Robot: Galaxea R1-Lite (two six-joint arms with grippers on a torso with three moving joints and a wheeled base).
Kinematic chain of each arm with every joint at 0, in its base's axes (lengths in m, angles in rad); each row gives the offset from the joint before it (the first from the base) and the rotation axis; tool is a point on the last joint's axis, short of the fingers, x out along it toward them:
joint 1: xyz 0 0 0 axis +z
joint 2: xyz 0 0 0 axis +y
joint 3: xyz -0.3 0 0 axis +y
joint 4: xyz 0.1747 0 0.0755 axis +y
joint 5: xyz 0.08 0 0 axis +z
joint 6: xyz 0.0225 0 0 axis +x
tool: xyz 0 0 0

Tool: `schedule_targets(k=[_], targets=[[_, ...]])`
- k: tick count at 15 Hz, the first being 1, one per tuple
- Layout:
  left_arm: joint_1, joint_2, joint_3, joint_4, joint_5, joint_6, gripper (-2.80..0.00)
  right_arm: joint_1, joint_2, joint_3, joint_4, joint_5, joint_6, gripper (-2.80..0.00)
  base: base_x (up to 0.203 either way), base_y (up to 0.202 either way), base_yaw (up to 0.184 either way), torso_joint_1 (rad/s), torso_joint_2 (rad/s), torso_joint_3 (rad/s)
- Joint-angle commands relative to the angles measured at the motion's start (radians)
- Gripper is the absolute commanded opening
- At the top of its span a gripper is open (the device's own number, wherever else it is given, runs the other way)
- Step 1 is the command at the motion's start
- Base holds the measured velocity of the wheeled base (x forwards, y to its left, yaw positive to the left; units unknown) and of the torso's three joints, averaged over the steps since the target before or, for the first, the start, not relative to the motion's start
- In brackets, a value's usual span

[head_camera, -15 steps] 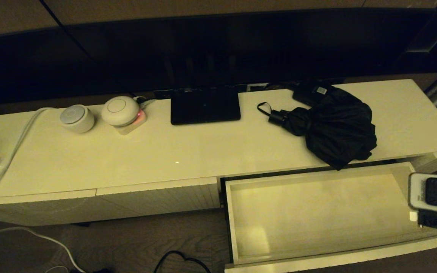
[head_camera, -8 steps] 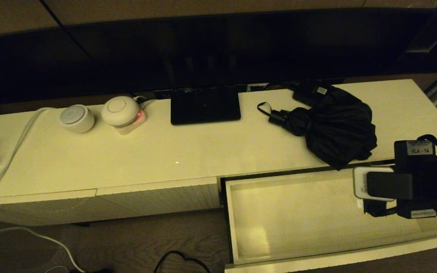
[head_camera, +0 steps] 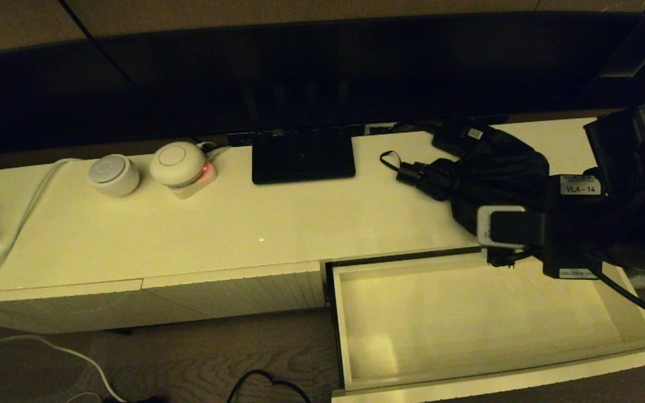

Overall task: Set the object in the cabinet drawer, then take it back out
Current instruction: Put the umbrella in the drawer

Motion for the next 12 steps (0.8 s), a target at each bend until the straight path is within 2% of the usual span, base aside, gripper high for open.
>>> schedule_targets(k=[1,3,8,12], targets=[[0.0,0.0,0.003,0.0,0.001,0.0,-2.8,-0.008,0.071,-0.041,0.001,-0.035,0.022,0.0,0.0,0.0,0.0,0.0,0.0,0.0],[0.0,0.0,0.003,0.0,0.001,0.0,-2.8,-0.01,0.094,-0.069,0.002,-0.078,0.064,0.0,0.0,0.0,0.0,0.0,0.0,0.0],[0.0,0.0,0.003,0.0,0.001,0.0,-2.8,-0.011,0.099,-0.084,0.009,-0.124,0.085,0.0,0.0,0.0,0.0,0.0,0.0,0.0],[0.0,0.0,0.003,0.0,0.001,0.0,-2.8,-0.014,0.091,-0.083,0.034,-0.201,0.128,0.0,0.0,0.0,0.0,0.0,0.0,0.0]])
